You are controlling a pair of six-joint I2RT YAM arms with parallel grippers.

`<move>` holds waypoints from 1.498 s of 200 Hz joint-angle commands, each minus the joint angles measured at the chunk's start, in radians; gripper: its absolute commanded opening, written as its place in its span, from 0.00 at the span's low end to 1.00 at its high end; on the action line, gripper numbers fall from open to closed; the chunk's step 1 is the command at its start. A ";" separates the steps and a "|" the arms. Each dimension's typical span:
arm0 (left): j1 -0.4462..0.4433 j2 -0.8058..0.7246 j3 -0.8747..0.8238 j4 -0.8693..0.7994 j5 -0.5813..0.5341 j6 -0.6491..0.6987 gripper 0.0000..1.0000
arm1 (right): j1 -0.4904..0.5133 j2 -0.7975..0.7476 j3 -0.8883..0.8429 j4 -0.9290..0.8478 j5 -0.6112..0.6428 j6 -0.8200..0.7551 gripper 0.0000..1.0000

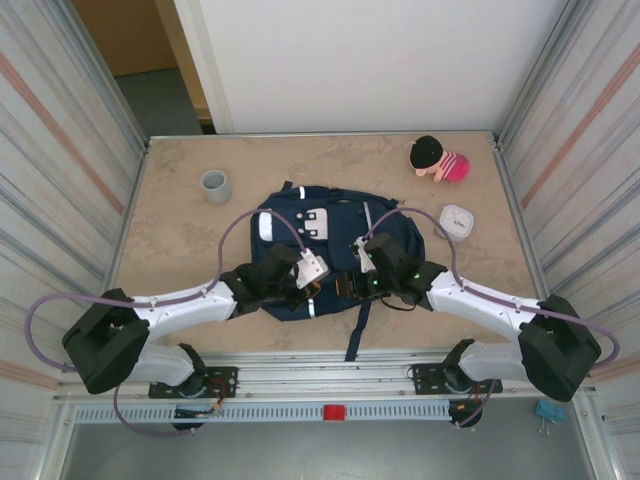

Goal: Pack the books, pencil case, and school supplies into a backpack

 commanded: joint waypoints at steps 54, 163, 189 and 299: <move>-0.014 -0.054 -0.003 0.052 0.126 -0.040 0.03 | 0.024 0.039 0.050 0.103 0.108 0.009 0.31; -0.013 -0.086 -0.015 -0.012 0.042 -0.039 0.02 | -0.108 -0.142 0.029 -0.135 0.188 -0.047 0.00; -0.013 -0.091 -0.020 0.007 0.052 -0.045 0.02 | -0.112 -0.176 0.008 -0.117 0.122 -0.047 0.04; -0.014 -0.072 -0.005 0.023 0.113 -0.043 0.02 | -0.121 -0.071 0.055 -0.008 -0.011 -0.150 0.41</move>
